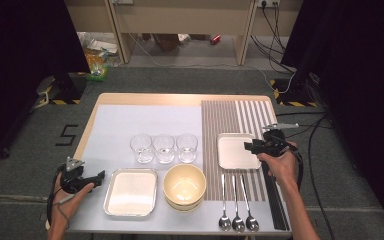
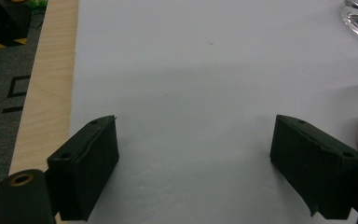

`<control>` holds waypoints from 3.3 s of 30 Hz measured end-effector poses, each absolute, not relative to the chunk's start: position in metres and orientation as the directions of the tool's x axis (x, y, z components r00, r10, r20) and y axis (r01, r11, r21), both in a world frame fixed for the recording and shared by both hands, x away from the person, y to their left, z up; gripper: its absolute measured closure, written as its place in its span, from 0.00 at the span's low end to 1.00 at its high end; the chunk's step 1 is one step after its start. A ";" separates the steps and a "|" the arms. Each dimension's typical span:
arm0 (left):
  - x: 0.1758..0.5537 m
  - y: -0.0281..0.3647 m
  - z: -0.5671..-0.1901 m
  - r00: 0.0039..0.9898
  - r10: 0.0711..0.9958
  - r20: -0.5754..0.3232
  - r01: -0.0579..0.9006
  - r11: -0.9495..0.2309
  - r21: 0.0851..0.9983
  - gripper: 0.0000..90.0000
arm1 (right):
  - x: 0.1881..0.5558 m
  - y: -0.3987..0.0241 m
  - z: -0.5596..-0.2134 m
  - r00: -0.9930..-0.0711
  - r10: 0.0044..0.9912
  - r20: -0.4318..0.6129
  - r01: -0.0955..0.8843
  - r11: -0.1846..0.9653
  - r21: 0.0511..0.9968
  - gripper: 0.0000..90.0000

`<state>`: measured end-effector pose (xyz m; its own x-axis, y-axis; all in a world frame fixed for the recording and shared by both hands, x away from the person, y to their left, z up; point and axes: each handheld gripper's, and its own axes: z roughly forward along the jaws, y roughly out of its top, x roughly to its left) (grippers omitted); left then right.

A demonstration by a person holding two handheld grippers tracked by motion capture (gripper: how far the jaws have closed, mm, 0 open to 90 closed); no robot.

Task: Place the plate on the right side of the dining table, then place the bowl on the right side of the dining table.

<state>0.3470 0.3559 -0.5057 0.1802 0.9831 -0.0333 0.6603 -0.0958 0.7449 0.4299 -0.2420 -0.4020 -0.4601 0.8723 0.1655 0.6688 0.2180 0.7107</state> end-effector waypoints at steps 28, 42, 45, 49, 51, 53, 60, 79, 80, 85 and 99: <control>0.347 0.356 -0.506 0.181 0.983 -0.032 0.661 -0.097 0.745 0.16 | 0.397 -0.195 -0.384 -0.594 0.790 0.151 0.604 0.313 0.733 0.63; 0.347 0.356 -0.506 0.180 0.983 -0.030 0.662 -0.098 0.743 0.16 | 0.389 -0.173 -0.384 -0.633 0.757 0.161 0.593 0.341 0.729 0.60; 0.347 0.356 -0.506 0.181 0.983 -0.031 0.662 -0.098 0.743 0.15 | 0.387 -0.170 -0.383 -0.640 0.752 0.161 0.589 0.345 0.730 0.60; 0.347 0.356 -0.506 0.182 0.983 -0.031 0.663 -0.099 0.742 0.15 | 0.383 -0.164 -0.384 -0.652 0.740 0.165 0.584 0.351 0.732 0.60; 0.347 0.356 -0.506 0.182 0.983 -0.031 0.663 -0.099 0.742 0.15 | 0.381 -0.161 -0.384 -0.659 0.733 0.168 0.581 0.354 0.733 0.60; 0.347 0.356 -0.506 0.182 0.983 -0.031 0.662 -0.099 0.743 0.15 | 0.379 -0.157 -0.384 -0.668 0.725 0.167 0.577 0.363 0.732 0.60; 0.347 0.356 -0.506 0.180 0.983 -0.031 0.661 -0.098 0.744 0.15 | 0.374 -0.147 -0.382 -0.686 0.708 0.167 0.566 0.376 0.734 0.59; 0.347 0.356 -0.506 0.181 0.983 -0.031 0.661 -0.098 0.744 0.16 | 0.366 -0.128 -0.381 -0.719 0.672 0.176 0.553 0.400 0.730 0.58; 0.347 0.356 -0.506 0.181 0.983 -0.031 0.661 -0.098 0.744 0.15 | 0.366 -0.128 -0.381 -0.719 0.672 0.176 0.553 0.400 0.730 0.58; 0.347 0.356 -0.506 0.181 0.983 -0.031 0.661 -0.098 0.744 0.15 | 0.363 -0.124 -0.379 -0.728 0.661 0.181 0.548 0.401 0.734 0.57; 0.347 0.355 -0.506 0.181 0.983 -0.028 0.660 -0.101 0.744 0.16 | 0.358 -0.107 -0.380 -0.764 0.624 0.165 0.522 0.447 0.726 0.59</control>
<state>0.3469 0.3552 -0.5056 0.1808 0.9831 -0.0276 0.6603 -0.1006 0.7443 0.3578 -0.1070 -0.3804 -0.7640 0.6236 0.1654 0.5222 0.4472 0.7261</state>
